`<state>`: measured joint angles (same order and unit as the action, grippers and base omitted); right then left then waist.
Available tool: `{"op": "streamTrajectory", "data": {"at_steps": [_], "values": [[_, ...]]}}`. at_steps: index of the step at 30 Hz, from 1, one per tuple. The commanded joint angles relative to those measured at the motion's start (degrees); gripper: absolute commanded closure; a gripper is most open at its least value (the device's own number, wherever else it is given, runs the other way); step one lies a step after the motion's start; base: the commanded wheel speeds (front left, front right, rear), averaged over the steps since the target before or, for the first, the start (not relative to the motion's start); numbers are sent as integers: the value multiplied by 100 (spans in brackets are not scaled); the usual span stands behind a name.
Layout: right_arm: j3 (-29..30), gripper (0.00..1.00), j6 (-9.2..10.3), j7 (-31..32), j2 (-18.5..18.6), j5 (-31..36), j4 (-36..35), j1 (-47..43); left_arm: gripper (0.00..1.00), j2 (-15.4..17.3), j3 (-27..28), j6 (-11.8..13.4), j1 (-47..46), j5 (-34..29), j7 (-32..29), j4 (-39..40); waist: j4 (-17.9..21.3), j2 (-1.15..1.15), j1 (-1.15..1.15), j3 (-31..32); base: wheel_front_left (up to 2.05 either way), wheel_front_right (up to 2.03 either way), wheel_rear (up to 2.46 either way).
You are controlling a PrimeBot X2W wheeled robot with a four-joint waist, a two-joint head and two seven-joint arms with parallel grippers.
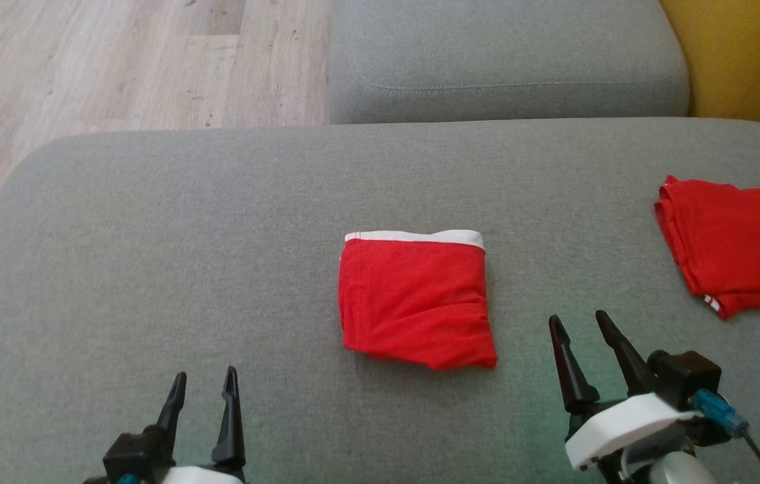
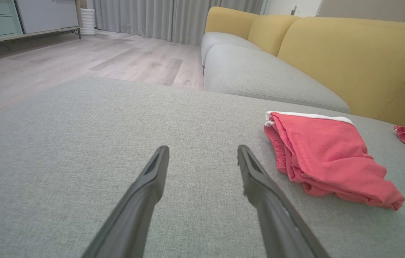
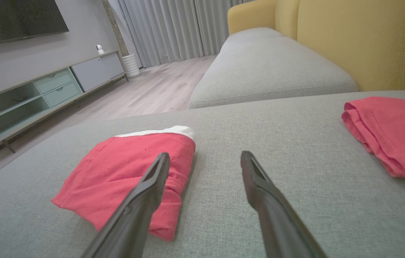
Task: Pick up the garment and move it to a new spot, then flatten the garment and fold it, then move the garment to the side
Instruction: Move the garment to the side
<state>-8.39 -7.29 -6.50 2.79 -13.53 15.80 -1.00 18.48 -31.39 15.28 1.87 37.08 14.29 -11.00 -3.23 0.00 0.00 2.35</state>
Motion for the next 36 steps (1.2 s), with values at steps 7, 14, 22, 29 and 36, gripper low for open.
{"op": "streamTrajectory", "data": {"at_steps": [7,14,22,29,36], "values": [[-17,0,-20,208,10,215,-210,410,0,27,276,-54,-213,-75,70,119,-111,0,0,-66,0,0,0],[286,0,-20,1056,9,468,117,1117,0,-43,219,-99,-331,-118,68,94,-423,0,0,-164,0,0,0],[645,0,-20,1930,9,499,1034,1823,0,-191,189,-187,-464,-161,70,-5,-1017,0,0,-412,0,0,0],[705,0,-20,2375,9,231,1774,2200,0,-283,214,-239,-481,-251,70,-64,-1374,0,0,-547,0,0,0],[568,46,-20,2697,9,15,2429,2511,0,-383,273,-323,-494,-398,71,-144,-1438,0,0,-667,0,0,0]]}}
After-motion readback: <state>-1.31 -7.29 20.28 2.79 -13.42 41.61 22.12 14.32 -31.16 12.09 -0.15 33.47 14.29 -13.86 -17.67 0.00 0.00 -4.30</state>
